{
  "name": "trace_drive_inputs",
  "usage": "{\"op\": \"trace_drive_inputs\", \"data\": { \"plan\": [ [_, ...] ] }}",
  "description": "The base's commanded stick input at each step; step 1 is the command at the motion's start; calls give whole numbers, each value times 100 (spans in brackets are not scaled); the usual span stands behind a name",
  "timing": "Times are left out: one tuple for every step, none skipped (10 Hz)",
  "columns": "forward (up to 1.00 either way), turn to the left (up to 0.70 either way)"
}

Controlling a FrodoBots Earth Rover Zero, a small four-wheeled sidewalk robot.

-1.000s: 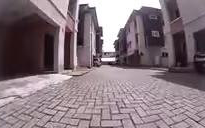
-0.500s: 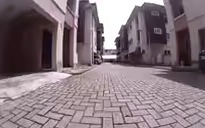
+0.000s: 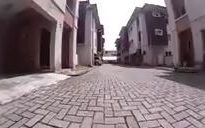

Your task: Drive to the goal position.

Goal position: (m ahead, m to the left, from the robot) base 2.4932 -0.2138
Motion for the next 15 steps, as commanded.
{"op": "trace_drive_inputs", "data": {
  "plan": [
    [50,46],
    [50,39],
    [50,25],
    [50,16],
    [50,6],
    [50,0],
    [50,0],
    [50,0],
    [50,0],
    [50,0],
    [50,0],
    [50,0],
    [50,0],
    [50,0],
    [50,0]
  ]
}}
